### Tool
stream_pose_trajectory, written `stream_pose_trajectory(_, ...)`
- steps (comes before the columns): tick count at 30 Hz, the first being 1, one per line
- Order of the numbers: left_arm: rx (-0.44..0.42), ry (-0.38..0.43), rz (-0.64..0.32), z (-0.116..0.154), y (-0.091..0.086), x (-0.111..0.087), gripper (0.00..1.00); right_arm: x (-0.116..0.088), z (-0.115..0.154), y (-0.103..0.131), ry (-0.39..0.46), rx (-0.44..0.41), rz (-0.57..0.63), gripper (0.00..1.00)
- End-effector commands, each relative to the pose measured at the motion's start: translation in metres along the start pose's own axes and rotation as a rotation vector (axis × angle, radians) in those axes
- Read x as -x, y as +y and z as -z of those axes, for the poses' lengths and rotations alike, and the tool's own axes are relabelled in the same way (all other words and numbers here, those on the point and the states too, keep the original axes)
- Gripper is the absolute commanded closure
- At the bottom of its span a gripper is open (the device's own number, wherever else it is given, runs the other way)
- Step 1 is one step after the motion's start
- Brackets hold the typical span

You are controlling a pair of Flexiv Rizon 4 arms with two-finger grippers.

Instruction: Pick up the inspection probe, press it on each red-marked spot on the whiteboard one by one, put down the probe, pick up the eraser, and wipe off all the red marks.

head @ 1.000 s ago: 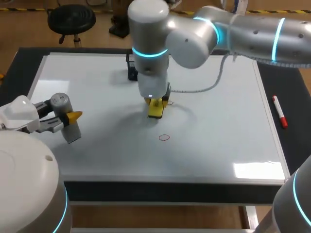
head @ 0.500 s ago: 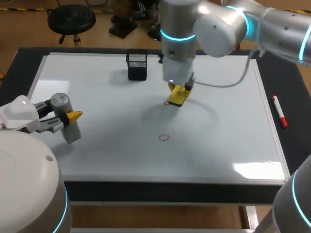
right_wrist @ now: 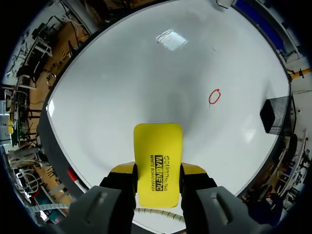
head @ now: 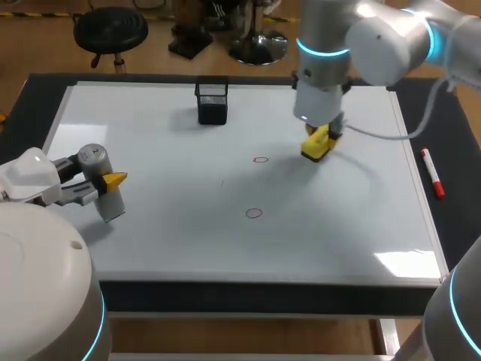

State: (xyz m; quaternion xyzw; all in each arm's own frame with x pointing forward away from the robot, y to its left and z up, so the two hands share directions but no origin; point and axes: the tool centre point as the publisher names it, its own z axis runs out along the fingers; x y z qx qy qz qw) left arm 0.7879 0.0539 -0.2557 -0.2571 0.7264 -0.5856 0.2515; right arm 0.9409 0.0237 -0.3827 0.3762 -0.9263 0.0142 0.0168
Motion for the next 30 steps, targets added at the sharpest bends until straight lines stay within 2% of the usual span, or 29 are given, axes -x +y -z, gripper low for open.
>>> stream_pose_trajectory(1,0.0,0.0,-0.001,0.0,-0.001,0.0,1.0,-0.028,0.001,-0.01,-0.028,0.005,-0.035,1.0)
stream_pose_trajectory(12,0.0,0.0,-0.001,0.0,-0.001,0.0,1.0,-0.08,-0.01,-0.024,0.006,0.017,-0.174,1.0)
stream_pose_trajectory(17,0.0,0.0,-0.001,0.0,-0.001,0.0,1.0,-0.096,-0.013,-0.026,0.011,0.025,-0.214,1.0)
stream_pose_trajectory(30,0.0,0.0,-0.001,0.0,-0.001,0.0,1.0,-0.1,-0.014,-0.031,-0.005,0.03,-0.242,1.0)
